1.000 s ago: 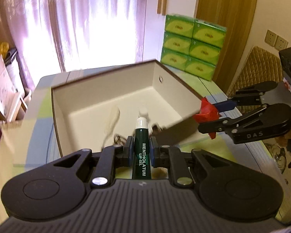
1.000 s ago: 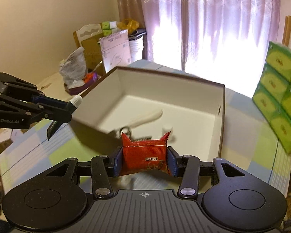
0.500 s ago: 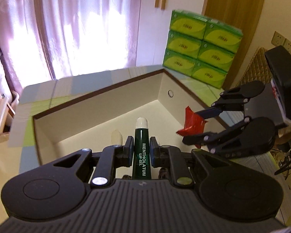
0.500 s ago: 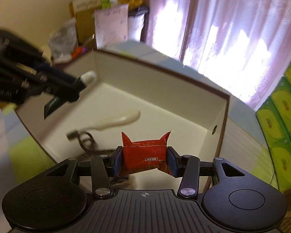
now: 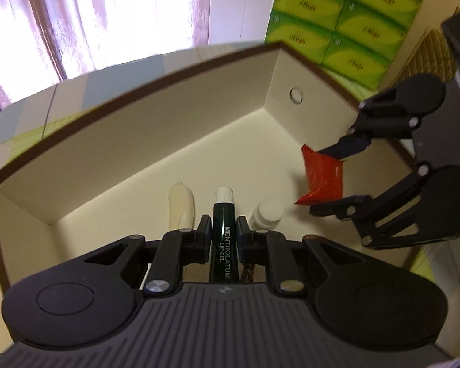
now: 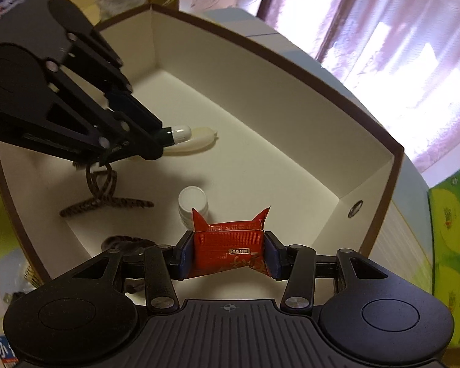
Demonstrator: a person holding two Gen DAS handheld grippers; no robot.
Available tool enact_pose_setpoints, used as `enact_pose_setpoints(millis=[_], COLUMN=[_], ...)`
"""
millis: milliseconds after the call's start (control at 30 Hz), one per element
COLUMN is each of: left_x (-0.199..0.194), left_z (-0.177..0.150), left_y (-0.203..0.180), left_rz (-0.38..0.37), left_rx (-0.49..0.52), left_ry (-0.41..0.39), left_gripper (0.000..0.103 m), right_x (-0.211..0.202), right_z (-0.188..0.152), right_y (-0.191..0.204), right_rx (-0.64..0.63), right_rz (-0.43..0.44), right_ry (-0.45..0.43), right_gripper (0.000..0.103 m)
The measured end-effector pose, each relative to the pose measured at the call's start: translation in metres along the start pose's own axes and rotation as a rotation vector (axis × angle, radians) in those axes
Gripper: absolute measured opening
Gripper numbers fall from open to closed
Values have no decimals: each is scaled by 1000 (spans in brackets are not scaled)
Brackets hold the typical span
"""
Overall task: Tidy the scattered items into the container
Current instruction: 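Lift the lip gel and candy packet with both tools and carry them over the box, then open both tools to drop the lip gel and candy packet into the box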
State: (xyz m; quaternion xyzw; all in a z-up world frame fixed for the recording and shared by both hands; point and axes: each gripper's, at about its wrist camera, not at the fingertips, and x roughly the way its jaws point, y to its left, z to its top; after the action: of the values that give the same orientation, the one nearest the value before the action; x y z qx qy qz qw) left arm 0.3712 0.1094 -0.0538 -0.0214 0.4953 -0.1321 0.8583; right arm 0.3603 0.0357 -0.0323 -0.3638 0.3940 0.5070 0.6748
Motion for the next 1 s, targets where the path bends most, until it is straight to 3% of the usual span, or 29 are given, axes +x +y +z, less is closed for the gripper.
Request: enact_pose_setpoints(millis=[467,833,900,967,1000], left_x=[40,38,36,33,31], left_z=[0,-1,-1,-2,-2], left_y=[3,3,4,4,4], left_rz=[-1,4,6,6,7], left_rx=[1,5,1,-7,-10], left_ry=[96,87,85,81,79], left_gripper=[13,14,15,24,25], right_x=[22,30,30,29,28], right_z=[2,1,1,2,3], right_y=[1,0,0,-1,-1], right_rx=[-68,-74,-80,-77,-73], right_rz=[49,62,58,55,54], right_ry=[73,92,86,73,61], right_gripper=[49,50,50,50,58])
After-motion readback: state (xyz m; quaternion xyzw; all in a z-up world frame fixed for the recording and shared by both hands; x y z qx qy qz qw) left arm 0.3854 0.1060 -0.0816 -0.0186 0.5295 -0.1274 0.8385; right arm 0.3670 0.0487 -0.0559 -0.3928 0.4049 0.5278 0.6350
